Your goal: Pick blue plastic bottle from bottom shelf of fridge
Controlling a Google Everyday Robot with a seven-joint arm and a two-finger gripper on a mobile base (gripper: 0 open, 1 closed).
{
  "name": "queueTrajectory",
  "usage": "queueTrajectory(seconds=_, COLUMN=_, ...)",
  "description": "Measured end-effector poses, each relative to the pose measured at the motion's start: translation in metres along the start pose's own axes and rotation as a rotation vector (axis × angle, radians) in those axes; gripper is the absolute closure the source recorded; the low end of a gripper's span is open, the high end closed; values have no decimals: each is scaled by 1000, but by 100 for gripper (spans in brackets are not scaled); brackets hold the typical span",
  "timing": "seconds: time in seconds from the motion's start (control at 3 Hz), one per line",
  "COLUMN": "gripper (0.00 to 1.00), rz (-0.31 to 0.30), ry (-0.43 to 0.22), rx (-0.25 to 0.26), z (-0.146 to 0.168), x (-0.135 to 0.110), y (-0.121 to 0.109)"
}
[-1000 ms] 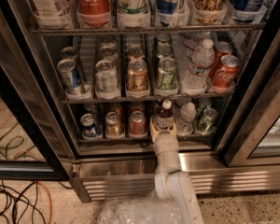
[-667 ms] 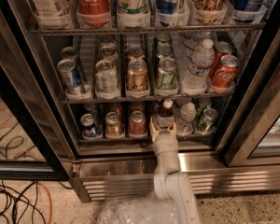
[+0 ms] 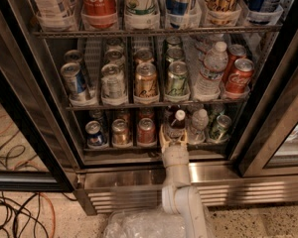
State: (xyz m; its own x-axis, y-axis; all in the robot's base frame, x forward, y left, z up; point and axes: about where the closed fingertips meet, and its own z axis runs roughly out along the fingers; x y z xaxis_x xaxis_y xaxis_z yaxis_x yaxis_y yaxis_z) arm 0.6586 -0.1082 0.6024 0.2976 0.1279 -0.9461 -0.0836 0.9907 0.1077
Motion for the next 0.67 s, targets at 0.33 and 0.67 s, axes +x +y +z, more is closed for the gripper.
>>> queueTrajectory(seconds=0.33, gripper=100, rz=0, ry=-1, rx=0, z=1, x=0, y=-1)
queueTrajectory(seconds=0.67, gripper=100, rz=-13, ry=-20, rx=-13, z=0, x=-5, y=1)
